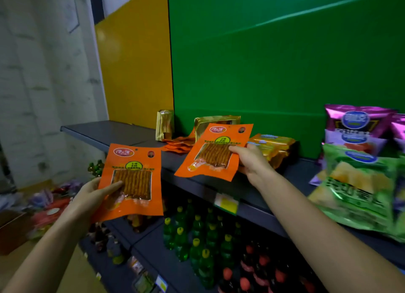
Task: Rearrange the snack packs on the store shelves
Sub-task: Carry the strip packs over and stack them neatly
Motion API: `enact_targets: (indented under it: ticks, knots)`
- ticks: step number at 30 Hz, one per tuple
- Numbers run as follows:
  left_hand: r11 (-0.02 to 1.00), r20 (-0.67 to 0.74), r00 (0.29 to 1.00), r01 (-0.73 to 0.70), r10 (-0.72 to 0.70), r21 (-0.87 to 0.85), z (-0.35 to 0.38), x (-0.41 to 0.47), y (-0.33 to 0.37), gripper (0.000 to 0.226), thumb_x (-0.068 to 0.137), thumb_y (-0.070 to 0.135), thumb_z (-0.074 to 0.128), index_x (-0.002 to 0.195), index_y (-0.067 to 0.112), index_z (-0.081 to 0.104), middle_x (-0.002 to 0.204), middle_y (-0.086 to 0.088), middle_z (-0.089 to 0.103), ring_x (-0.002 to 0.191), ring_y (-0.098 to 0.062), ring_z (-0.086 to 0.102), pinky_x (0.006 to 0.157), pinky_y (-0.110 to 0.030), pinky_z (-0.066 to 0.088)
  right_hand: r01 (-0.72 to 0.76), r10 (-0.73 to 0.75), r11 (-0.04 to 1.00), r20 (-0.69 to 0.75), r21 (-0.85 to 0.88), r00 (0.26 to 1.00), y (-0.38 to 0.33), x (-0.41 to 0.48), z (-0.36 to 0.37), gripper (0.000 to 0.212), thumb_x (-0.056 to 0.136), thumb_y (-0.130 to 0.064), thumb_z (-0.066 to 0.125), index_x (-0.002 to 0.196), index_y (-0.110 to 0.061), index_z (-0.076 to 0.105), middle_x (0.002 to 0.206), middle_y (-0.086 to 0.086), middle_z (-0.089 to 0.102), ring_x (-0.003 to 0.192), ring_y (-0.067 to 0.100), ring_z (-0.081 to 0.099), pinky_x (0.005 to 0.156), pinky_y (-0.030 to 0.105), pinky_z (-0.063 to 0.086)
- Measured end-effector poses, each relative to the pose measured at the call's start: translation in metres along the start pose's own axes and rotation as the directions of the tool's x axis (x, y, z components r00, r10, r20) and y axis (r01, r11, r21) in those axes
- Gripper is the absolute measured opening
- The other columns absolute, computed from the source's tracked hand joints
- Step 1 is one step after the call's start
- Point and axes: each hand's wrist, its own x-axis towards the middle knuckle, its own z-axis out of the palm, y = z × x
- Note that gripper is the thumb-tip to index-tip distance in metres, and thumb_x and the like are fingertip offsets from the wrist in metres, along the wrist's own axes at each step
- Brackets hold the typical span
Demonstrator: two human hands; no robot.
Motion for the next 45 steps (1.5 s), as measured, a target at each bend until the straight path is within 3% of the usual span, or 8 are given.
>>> enact_targets:
  ticks: [4, 9, 13, 19, 30, 35, 41, 45]
  knots:
    - [1.0, 0.045, 0.999, -0.006, 0.007, -0.031, 0.003, 0.054, 0.015, 0.036, 0.086, 0.019, 0.06, 0.119, 0.007, 0.053, 0.106, -0.018, 0.065, 0.079, -0.028, 0.062, 0.064, -0.033, 0.048, 0.104, -0.108, 0.993, -0.069, -0.06, 0.992, -0.011, 0.054, 0.043, 0.03, 0.089, -0.011, 0.054, 0.12, -0.011, 0.053, 0.103, 0.01, 0.065, 0.078, 0.022, 0.062, 0.055, 0.024, 0.044]
    - [0.998, 0.126, 0.992, 0.029, -0.022, -0.057, 0.003, 0.121, 0.027, 0.04, 0.085, 0.022, 0.061, 0.121, 0.007, 0.052, 0.097, -0.015, 0.067, 0.071, -0.025, 0.063, 0.059, -0.034, 0.048, 0.139, -0.152, 0.986, -0.162, -0.091, 0.975, -0.022, 0.112, 0.076, 0.006, 0.088, -0.017, 0.056, 0.082, -0.02, 0.056, 0.11, 0.01, 0.068, 0.098, 0.028, 0.065, 0.086, 0.037, 0.053]
    - [0.998, 0.178, 0.984, 0.021, -0.011, -0.056, 0.003, 0.167, 0.033, 0.035, 0.088, 0.022, 0.058, 0.119, 0.009, 0.054, 0.091, -0.012, 0.067, 0.07, -0.023, 0.063, 0.059, -0.032, 0.047, 0.13, -0.147, 0.987, -0.189, -0.099, 0.971, -0.027, 0.142, 0.096, 0.024, 0.091, -0.021, 0.053, 0.114, -0.016, 0.056, 0.11, 0.009, 0.067, 0.097, 0.027, 0.066, 0.086, 0.04, 0.054]
    - [0.998, 0.254, 0.966, -0.029, 0.044, -0.061, 0.021, 0.223, 0.043, 0.01, 0.091, 0.017, 0.053, 0.094, 0.011, 0.06, 0.051, 0.003, 0.069, 0.037, -0.005, 0.06, 0.035, -0.014, 0.044, 0.116, -0.144, 0.985, -0.24, -0.126, 0.96, -0.032, 0.174, 0.106, 0.024, 0.093, -0.022, 0.051, 0.116, -0.015, 0.055, 0.112, 0.01, 0.066, 0.097, 0.025, 0.066, 0.08, 0.039, 0.056]
    - [0.984, 0.503, 0.849, -0.098, 0.161, -0.15, 0.072, 0.338, 0.053, 0.011, 0.089, 0.007, 0.055, 0.094, 0.005, 0.063, 0.057, 0.002, 0.072, 0.047, -0.008, 0.066, 0.047, -0.018, 0.054, 0.156, -0.201, 0.976, -0.365, -0.149, 0.909, -0.04, 0.204, 0.128, 0.029, 0.093, -0.015, 0.051, 0.122, -0.01, 0.055, 0.089, 0.004, 0.066, 0.067, 0.012, 0.061, 0.051, 0.022, 0.053]
    - [0.987, 0.665, 0.73, -0.141, 0.16, -0.082, 0.105, 0.375, 0.062, 0.016, 0.088, 0.008, 0.056, 0.102, 0.003, 0.063, 0.079, -0.009, 0.068, 0.054, -0.012, 0.067, 0.057, -0.024, 0.056, 0.169, -0.221, 0.973, -0.442, -0.154, 0.869, -0.039, 0.21, 0.148, 0.024, 0.093, -0.017, 0.051, 0.117, -0.012, 0.056, 0.091, 0.005, 0.066, 0.074, 0.014, 0.063, 0.067, 0.029, 0.053]
    - [0.971, 0.695, 0.695, -0.239, 0.185, -0.019, 0.137, 0.401, 0.055, 0.021, 0.089, 0.01, 0.057, 0.11, 0.007, 0.059, 0.096, -0.011, 0.067, 0.07, -0.015, 0.06, 0.063, -0.026, 0.049, 0.156, -0.229, 0.97, -0.47, -0.188, 0.853, -0.026, 0.218, 0.18, 0.025, 0.09, -0.013, 0.056, 0.115, -0.008, 0.059, 0.084, 0.004, 0.067, 0.053, 0.007, 0.066, 0.056, 0.025, 0.057]
    - [0.884, 0.693, 0.682, -0.447, 0.235, 0.14, 0.151, 0.408, 0.048, 0.037, 0.09, 0.02, 0.055, 0.122, 0.004, 0.05, 0.121, -0.015, 0.059, 0.103, -0.027, 0.058, 0.084, -0.031, 0.043, 0.149, -0.231, 0.969, -0.502, -0.198, 0.834, -0.01, 0.218, 0.199, 0.032, 0.092, -0.014, 0.054, 0.123, -0.01, 0.052, 0.092, 0.005, 0.067, 0.071, 0.015, 0.067, 0.059, 0.026, 0.058]
